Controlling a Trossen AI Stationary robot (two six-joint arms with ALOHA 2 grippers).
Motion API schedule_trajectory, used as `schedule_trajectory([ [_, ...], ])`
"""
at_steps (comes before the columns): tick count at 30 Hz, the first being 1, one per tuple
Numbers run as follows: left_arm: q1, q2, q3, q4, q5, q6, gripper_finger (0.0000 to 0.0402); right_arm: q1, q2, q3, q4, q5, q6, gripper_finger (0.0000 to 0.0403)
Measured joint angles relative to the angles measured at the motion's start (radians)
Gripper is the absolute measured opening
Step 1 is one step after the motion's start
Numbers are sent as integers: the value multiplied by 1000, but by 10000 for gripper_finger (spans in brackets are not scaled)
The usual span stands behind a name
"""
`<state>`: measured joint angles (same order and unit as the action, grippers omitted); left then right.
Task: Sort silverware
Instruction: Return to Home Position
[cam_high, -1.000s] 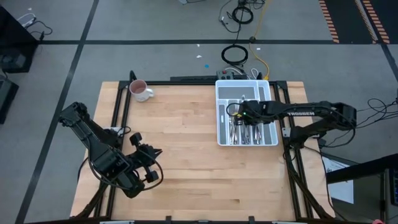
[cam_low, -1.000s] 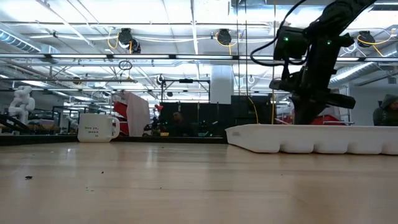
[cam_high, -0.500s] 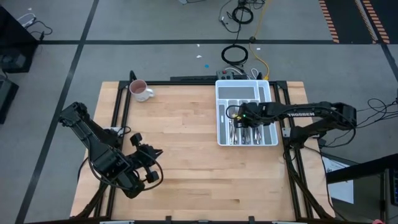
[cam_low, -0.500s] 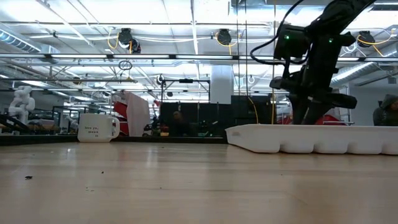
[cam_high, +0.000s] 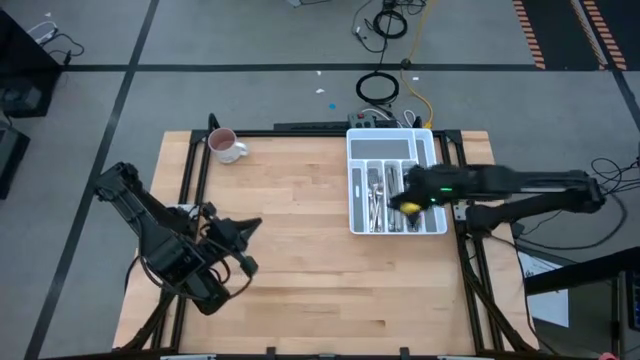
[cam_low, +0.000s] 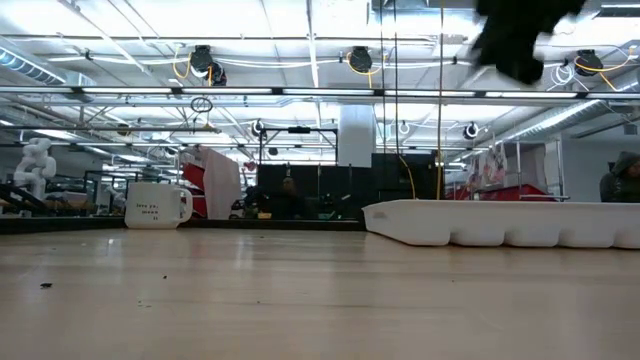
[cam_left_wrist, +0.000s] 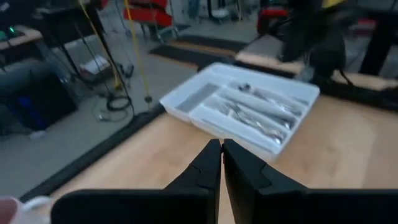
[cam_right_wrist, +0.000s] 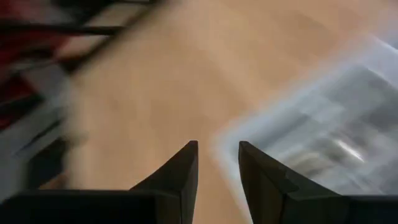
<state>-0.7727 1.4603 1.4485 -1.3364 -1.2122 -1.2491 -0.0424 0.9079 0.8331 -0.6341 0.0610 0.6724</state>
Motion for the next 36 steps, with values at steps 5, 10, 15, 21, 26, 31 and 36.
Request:
schedule_trajectory([
  [5, -2, -102, 0, -15, -19, 93, 20, 125, -250, 110, 1, -162, -112, 103],
  [10, -8, -278, 0, 16, 58, 281, 5, 184, -456, 195, 4, -201, -98, 102],
  [15, -8, -466, 0, 139, 136, 480, 5, 202, -642, 192, -44, -229, -242, 102],
  [21, -9, -641, -25, 275, 230, 665, 4, 201, -848, 34, 28, -351, -391, 102],
  [26, -9, -808, -231, 502, 317, 789, 4, 201, -891, -104, 95, -423, -431, 102],
  [31, -9, -1009, -557, 824, 405, 898, 4, 201, -903, -211, 154, -442, -502, 102],
  [36, -9, -1224, -877, 1160, 524, 982, 4, 201, -902, -317, 352, -508, -648, 102],
])
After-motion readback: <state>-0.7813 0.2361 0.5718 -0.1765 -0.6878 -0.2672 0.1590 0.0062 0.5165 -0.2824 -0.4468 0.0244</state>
